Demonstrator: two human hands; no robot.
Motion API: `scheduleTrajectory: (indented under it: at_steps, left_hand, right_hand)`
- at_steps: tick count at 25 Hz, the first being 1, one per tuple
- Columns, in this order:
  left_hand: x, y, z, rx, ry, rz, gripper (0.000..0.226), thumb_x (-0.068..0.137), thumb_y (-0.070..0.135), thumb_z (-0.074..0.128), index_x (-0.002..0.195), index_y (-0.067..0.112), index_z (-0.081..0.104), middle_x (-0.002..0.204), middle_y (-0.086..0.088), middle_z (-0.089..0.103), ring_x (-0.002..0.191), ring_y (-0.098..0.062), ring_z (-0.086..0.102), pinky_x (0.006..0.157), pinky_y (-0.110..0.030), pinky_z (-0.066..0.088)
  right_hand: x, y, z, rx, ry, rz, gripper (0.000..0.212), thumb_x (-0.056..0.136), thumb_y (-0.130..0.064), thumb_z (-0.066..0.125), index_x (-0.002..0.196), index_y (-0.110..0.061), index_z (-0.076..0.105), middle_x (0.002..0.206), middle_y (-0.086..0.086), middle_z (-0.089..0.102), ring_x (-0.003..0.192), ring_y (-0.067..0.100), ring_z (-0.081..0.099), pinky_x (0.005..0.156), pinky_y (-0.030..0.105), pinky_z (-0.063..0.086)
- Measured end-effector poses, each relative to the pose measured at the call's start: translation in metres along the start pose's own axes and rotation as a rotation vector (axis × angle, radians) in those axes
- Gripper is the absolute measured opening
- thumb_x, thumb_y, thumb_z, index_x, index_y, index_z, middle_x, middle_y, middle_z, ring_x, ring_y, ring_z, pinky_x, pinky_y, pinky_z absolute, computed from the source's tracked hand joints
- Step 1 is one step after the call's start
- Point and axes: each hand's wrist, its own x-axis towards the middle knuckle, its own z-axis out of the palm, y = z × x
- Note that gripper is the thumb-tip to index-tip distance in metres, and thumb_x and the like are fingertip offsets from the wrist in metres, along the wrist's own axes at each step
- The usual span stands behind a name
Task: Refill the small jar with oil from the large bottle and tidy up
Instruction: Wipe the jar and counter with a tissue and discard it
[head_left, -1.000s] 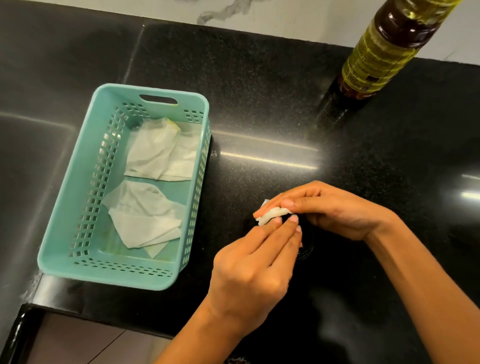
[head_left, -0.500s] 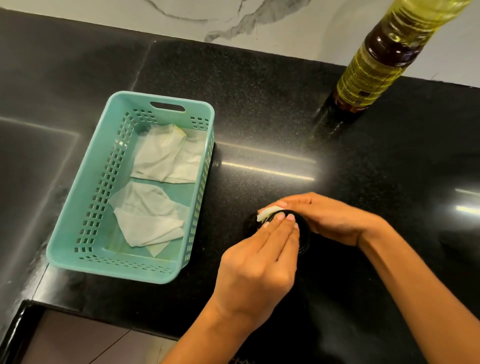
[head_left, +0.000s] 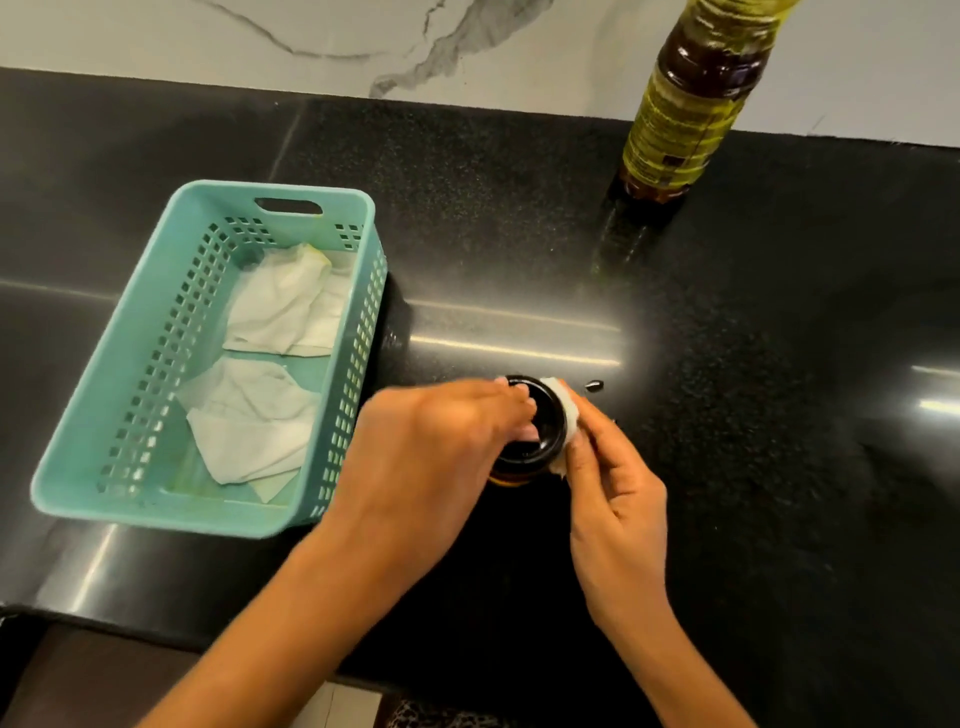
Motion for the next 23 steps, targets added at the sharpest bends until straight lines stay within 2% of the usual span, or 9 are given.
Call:
scheduleTrajectory:
  at_steps: [2,6,10,12,14,17,19,21,23]
  left_hand:
    - [0.017,0.002,-0.013,0.059,-0.203,-0.01,0.017,0.071,0.026,0.061,0.071,0.015,0.075,0.071,-0.003,0.073,0.066,-0.021,0.07,0.056,-0.033,0.055]
    - [0.054,0.012,-0.024,0.295,-0.596,-0.072,0.017,0.075,0.026,0.07,0.09,0.021,0.075,0.088,-0.004,0.073,0.086,-0.024,0.065,0.075,-0.031,0.05]
    - [0.066,0.02,-0.024,0.382,-0.654,0.001,0.017,0.069,0.022,0.077,0.085,0.022,0.075,0.084,0.002,0.072,0.084,-0.019,0.065,0.069,-0.028,0.047]
    - [0.066,0.02,-0.026,0.405,-0.643,0.027,0.018,0.066,0.025,0.079,0.084,0.021,0.076,0.084,0.002,0.072,0.083,-0.02,0.065,0.067,-0.028,0.046]
    - [0.066,0.02,-0.027,0.406,-0.611,0.034,0.019,0.066,0.026,0.079,0.084,0.021,0.075,0.086,0.0,0.072,0.084,-0.021,0.064,0.068,-0.03,0.046]
    - [0.051,0.017,-0.021,0.319,-0.523,0.001,0.017,0.071,0.024,0.077,0.087,0.02,0.075,0.09,-0.001,0.072,0.086,-0.022,0.065,0.075,-0.03,0.05]
    - [0.028,0.009,-0.017,0.158,-0.322,-0.035,0.022,0.075,0.027,0.073,0.096,0.021,0.073,0.096,-0.001,0.072,0.09,-0.02,0.065,0.076,-0.027,0.048]
    - [-0.001,-0.001,-0.009,-0.174,-0.092,-0.131,0.041,0.073,0.034,0.074,0.111,0.018,0.067,0.108,-0.002,0.069,0.101,-0.017,0.062,0.087,-0.03,0.049]
    - [-0.024,-0.005,0.005,-0.386,-0.065,-0.252,0.078,0.062,0.043,0.079,0.129,0.016,0.052,0.126,-0.004,0.059,0.117,-0.015,0.053,0.1,-0.029,0.042]
  right_hand:
    - [-0.013,0.006,0.002,-0.045,0.141,-0.088,0.034,0.087,0.004,0.054,0.118,-0.009,0.06,0.115,-0.005,0.065,0.108,0.003,0.061,0.09,0.014,0.046]
    - [-0.032,0.025,0.0,-0.231,0.228,-0.134,0.037,0.076,0.004,0.068,0.108,-0.013,0.062,0.105,0.001,0.069,0.099,-0.002,0.062,0.084,0.01,0.048]
    - [-0.031,0.02,-0.009,-0.621,0.088,-0.788,0.018,0.084,0.002,0.062,0.1,0.003,0.069,0.101,0.011,0.064,0.094,0.013,0.059,0.086,0.016,0.048]
    - [-0.02,0.017,-0.006,-0.873,-0.057,-1.136,0.018,0.088,0.001,0.057,0.101,0.008,0.068,0.102,0.014,0.067,0.095,0.022,0.059,0.084,0.027,0.051]
    - [-0.012,0.021,-0.002,-1.133,-0.169,-1.28,0.019,0.085,0.004,0.055,0.097,0.008,0.069,0.096,0.016,0.07,0.09,0.027,0.063,0.074,0.036,0.054]
    - [-0.022,0.034,-0.013,-1.239,-0.326,-1.104,0.022,0.078,0.003,0.057,0.097,0.006,0.069,0.092,0.017,0.07,0.084,0.031,0.066,0.066,0.038,0.057]
    - [-0.03,0.034,-0.028,-1.119,-0.261,-0.915,0.03,0.07,0.006,0.071,0.099,0.002,0.069,0.097,0.014,0.07,0.09,0.028,0.066,0.077,0.034,0.055]
    - [-0.032,0.028,-0.035,-0.98,-0.174,-0.79,0.03,0.069,0.007,0.074,0.098,-0.001,0.07,0.1,0.011,0.069,0.094,0.023,0.063,0.085,0.024,0.048]
    - [-0.035,0.023,-0.037,-0.876,-0.123,-0.738,0.027,0.071,0.006,0.074,0.097,-0.001,0.07,0.1,0.009,0.069,0.095,0.018,0.06,0.088,0.019,0.044]
